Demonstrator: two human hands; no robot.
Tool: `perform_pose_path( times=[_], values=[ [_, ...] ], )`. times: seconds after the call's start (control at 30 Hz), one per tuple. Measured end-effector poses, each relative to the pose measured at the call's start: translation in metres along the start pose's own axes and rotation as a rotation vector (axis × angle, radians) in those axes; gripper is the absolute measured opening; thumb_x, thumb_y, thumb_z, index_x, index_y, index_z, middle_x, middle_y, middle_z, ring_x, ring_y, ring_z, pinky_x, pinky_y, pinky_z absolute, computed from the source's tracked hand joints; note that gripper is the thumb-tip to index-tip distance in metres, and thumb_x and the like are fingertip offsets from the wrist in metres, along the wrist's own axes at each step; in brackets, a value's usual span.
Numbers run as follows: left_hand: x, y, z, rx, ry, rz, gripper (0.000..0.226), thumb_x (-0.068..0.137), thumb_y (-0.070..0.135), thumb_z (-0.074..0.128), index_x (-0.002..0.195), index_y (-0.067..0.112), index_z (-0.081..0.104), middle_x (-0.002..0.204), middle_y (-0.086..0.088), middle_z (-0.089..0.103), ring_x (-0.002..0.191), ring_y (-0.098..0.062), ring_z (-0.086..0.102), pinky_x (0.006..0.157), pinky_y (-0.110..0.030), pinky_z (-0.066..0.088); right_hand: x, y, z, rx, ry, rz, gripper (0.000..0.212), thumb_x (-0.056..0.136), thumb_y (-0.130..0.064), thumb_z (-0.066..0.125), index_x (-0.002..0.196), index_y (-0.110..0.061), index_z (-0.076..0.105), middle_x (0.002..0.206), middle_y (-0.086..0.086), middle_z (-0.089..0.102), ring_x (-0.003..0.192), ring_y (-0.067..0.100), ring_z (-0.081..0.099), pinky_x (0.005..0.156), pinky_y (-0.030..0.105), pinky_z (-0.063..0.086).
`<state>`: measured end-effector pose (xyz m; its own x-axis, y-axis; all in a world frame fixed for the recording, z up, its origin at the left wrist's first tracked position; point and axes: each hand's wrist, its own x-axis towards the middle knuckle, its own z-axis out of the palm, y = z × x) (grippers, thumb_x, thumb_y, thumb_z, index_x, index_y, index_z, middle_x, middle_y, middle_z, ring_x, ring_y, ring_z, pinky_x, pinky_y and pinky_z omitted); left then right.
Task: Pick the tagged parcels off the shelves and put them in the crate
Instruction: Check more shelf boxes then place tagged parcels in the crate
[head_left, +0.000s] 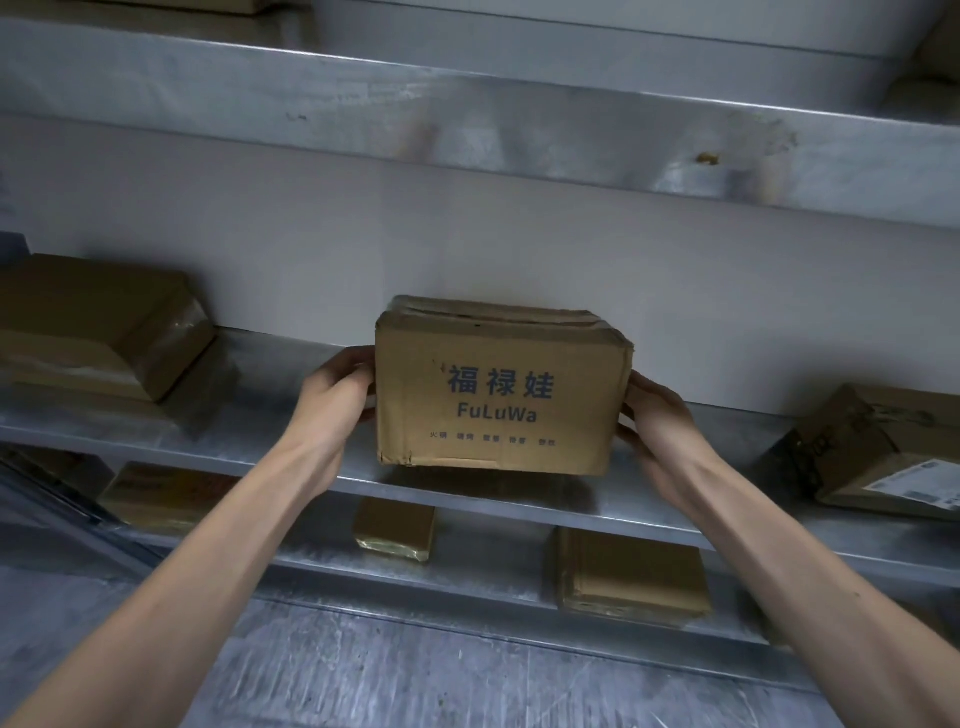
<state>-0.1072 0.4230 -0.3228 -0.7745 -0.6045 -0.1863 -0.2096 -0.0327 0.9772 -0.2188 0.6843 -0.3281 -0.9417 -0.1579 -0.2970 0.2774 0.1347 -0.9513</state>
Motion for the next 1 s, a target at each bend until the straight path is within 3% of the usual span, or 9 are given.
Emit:
perform_pose_path(
  times=[0.1, 0.23, 0.4, 0.57, 0.8, 0.9, 1.0],
  values=[
    [-0.003, 0.003, 0.003, -0.046, 0.008, 0.001, 0.025, 0.105, 0.019, 0.043, 0.105, 0.017, 0.067, 0.108, -0.005, 0.072, 0.110, -0.023, 0.063, 0.094, -0.042, 0.051, -0.005, -0.004, -0.002, 0.017, -0.011, -0.038, 0.038, 0.104, -0.010, 0.036, 0.109, -0.024, 0.071, 0.112, -0.002, 0.073, 0.106, 0.011, 0.065, 0.087, 0.031, 0.051],
    [-0.007, 0.006, 0.004, -0.089, -0.024, 0.001, 0.018, 0.102, 0.019, 0.050, 0.100, 0.017, 0.067, 0.104, -0.007, 0.073, 0.107, -0.022, 0.065, 0.093, -0.039, 0.051, -0.010, -0.009, -0.008, 0.054, -0.024, -0.065, 0.040, 0.101, -0.004, 0.038, 0.119, -0.025, 0.067, 0.110, -0.001, 0.075, 0.101, 0.013, 0.069, 0.085, 0.031, 0.053],
    [-0.010, 0.004, -0.002, -0.047, -0.038, 0.021, 0.020, 0.102, 0.015, 0.050, 0.109, 0.020, 0.068, 0.105, -0.001, 0.072, 0.103, -0.017, 0.063, 0.079, -0.028, 0.050, -0.014, -0.006, -0.012, 0.095, 0.025, -0.066, 0.039, 0.102, -0.003, 0.036, 0.116, -0.021, 0.068, 0.110, 0.003, 0.074, 0.104, 0.020, 0.069, 0.082, 0.032, 0.054],
    [-0.011, 0.000, -0.003, -0.012, -0.061, 0.005, 0.022, 0.104, 0.016, 0.048, 0.118, 0.017, 0.065, 0.114, -0.004, 0.070, 0.110, -0.022, 0.061, 0.096, -0.038, 0.051, -0.017, -0.002, -0.007, 0.034, 0.039, -0.106, 0.029, 0.103, -0.015, 0.044, 0.122, -0.018, 0.067, 0.114, 0.001, 0.072, 0.106, 0.018, 0.067, 0.075, 0.029, 0.053],
    [-0.010, -0.001, -0.008, -0.007, -0.083, 0.015, 0.028, 0.103, 0.016, 0.049, 0.126, 0.020, 0.065, 0.118, 0.002, 0.071, 0.112, -0.017, 0.062, 0.098, -0.037, 0.051, -0.017, -0.003, -0.004, -0.049, 0.014, -0.113, 0.035, 0.104, -0.012, 0.039, 0.117, -0.021, 0.070, 0.114, -0.002, 0.073, 0.106, 0.013, 0.067, 0.076, 0.026, 0.052],
    [-0.009, -0.001, -0.009, -0.023, -0.089, 0.010, 0.028, 0.104, 0.012, 0.046, 0.118, 0.023, 0.067, 0.114, 0.002, 0.072, 0.109, -0.016, 0.064, 0.094, -0.035, 0.053, -0.017, -0.006, -0.002, -0.088, 0.022, -0.120, 0.039, 0.104, -0.009, 0.036, 0.111, -0.025, 0.071, 0.111, -0.006, 0.073, 0.102, 0.007, 0.066, 0.074, 0.021, 0.050],
    [-0.009, 0.002, -0.009, -0.068, -0.096, 0.000, 0.030, 0.104, 0.006, 0.043, 0.109, 0.025, 0.066, 0.111, -0.001, 0.071, 0.105, -0.017, 0.066, 0.089, -0.034, 0.055, -0.014, -0.007, -0.002, -0.088, -0.011, -0.112, 0.041, 0.103, -0.008, 0.035, 0.119, -0.025, 0.069, 0.111, -0.005, 0.074, 0.104, 0.013, 0.068, 0.075, 0.023, 0.052]
  ],
)
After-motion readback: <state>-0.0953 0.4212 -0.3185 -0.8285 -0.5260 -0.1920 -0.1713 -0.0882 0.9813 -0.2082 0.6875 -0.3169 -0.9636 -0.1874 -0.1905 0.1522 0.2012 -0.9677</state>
